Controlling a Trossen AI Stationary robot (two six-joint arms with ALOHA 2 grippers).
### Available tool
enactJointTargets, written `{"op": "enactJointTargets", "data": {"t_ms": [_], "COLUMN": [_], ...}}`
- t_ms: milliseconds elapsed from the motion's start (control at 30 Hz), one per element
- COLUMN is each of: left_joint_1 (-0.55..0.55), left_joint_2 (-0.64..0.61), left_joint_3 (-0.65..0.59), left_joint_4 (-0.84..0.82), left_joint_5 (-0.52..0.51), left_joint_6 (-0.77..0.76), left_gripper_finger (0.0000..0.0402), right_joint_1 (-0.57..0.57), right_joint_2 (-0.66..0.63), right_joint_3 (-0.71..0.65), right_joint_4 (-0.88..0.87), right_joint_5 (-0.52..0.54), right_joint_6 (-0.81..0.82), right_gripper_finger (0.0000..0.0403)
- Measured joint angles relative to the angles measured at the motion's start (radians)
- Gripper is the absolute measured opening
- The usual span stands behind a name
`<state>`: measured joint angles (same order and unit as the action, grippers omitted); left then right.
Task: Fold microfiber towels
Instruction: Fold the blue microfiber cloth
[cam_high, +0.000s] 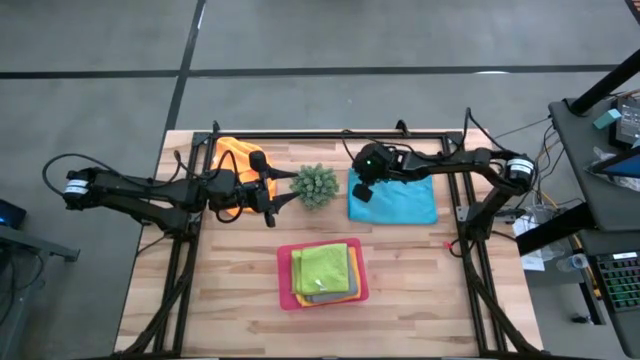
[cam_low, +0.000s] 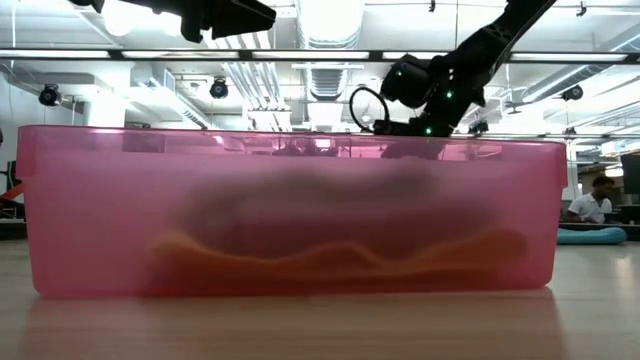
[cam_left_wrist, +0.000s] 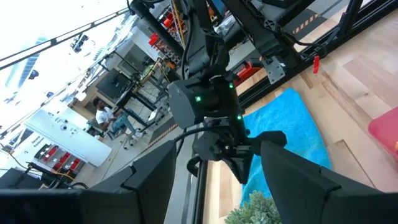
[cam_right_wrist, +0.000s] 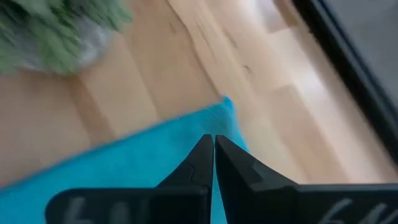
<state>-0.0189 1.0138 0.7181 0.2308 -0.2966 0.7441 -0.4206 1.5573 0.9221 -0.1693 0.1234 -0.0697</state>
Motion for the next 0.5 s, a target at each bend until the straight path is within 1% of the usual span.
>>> {"op": "enactJointTargets", "data": {"t_ms": [67, 200, 367, 500], "left_joint_1": [0.000, 0.000, 0.000, 0.000], "left_joint_2": [0.000, 0.000, 0.000, 0.000], "left_joint_3": [0.000, 0.000, 0.000, 0.000], "left_joint_4": [-0.001, -0.001, -0.001, 0.000], "left_joint_5": [0.000, 0.000, 0.000, 0.000], "left_joint_6": [0.000, 0.000, 0.000, 0.000], "left_gripper_finger": [0.0219, 0.0219, 0.0219, 0.0219], "right_joint_1": [0.000, -0.001, 0.003, 0.011], "right_joint_2": [0.021, 0.069, 0.138, 0.153], "right_joint_3": [-0.008, -0.013, -0.015, -0.007], "right_joint_4": [0.029, 0.033, 0.057, 0.075], "right_joint_5": [-0.015, -0.023, -0.023, -0.023], "right_joint_6": [0.029, 0.075, 0.089, 0.097], "right_gripper_finger": [0.0011, 0.0011, 0.0011, 0.0011]}}
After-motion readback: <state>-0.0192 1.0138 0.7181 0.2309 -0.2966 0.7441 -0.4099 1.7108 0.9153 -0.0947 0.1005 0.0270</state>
